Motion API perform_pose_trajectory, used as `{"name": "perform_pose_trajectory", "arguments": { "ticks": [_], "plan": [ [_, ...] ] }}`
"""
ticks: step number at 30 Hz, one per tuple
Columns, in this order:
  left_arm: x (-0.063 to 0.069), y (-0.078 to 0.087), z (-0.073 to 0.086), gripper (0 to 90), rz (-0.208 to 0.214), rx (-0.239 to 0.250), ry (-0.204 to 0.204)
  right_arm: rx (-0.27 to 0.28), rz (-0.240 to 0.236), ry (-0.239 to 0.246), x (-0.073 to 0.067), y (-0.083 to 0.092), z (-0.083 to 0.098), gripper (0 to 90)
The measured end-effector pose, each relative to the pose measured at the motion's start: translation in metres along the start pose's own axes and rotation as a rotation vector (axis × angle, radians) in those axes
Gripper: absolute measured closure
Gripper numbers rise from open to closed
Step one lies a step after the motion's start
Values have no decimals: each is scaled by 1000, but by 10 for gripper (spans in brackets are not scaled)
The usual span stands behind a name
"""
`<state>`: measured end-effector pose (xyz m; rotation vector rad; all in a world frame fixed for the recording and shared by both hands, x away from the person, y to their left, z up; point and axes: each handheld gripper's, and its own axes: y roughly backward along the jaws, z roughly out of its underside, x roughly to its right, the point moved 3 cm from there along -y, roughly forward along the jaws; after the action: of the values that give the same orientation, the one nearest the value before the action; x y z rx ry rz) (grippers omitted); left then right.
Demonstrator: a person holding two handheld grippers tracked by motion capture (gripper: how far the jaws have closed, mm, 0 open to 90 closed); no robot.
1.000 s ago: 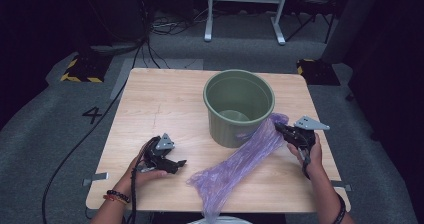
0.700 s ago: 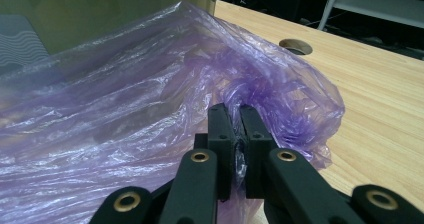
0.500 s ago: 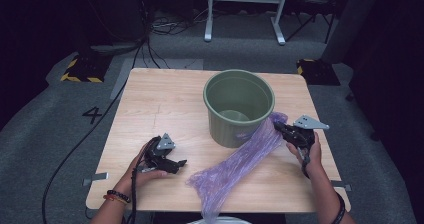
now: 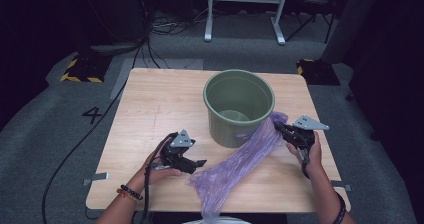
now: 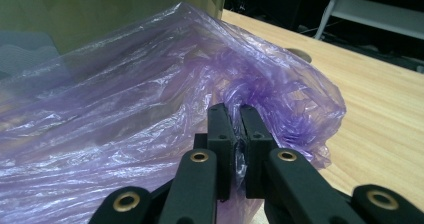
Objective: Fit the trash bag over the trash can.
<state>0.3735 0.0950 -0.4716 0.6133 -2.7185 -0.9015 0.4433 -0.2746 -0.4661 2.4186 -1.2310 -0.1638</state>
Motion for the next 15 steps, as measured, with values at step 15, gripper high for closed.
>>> {"name": "perform_pose_trajectory", "arguments": {
  "ticks": [15],
  "plan": [
    [37, -60, -21, 175, 104, -145, -138, 90, -21, 48, -19, 11, -27, 865]
  ]
}}
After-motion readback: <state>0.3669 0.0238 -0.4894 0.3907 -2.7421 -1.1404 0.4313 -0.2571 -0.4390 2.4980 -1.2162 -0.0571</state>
